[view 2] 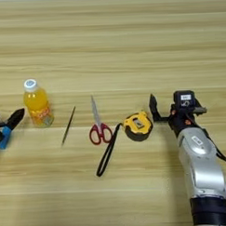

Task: Move the objects on the table

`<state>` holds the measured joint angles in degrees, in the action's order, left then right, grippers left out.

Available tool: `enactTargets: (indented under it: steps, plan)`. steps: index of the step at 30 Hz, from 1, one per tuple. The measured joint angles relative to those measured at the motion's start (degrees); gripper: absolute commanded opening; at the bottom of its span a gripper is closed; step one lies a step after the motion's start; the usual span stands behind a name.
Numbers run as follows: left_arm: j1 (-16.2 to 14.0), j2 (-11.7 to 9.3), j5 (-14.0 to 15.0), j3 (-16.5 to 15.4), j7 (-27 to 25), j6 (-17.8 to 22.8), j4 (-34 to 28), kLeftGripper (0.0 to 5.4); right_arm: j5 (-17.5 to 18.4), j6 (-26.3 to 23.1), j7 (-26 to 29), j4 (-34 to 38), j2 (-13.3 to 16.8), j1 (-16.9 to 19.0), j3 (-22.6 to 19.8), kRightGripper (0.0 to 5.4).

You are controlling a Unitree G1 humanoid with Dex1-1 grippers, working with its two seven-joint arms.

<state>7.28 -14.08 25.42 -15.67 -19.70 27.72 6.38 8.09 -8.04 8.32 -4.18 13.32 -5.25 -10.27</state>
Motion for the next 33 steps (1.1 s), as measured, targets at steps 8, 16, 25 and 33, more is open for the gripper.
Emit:
enactTargets:
  steps: [8,16,25,33]
  plan:
    - [0.1,0.0,0.6,0.2,-1.4,-1.1,-1.7,5.37,0.0,0.1,0.1,0.0,0.0,-0.1,0.1,5.40]
    - [0.3,-0.2,-2.7,-1.0,2.5,-6.8,-1.5,5.37,0.0,0.1,0.1,0.0,-0.1,-0.1,0.4,5.40]
    - [2.4,0.0,-4.4,-4.0,8.3,-16.3,-0.5,5.37,0.0,0.1,0.1,0.0,-0.1,-0.1,0.8,5.40]
    - [2.8,2.2,-3.6,-4.0,9.2,-19.7,-4.2,5.37,0.0,0.2,0.1,-0.2,-0.2,-0.5,1.0,5.40]
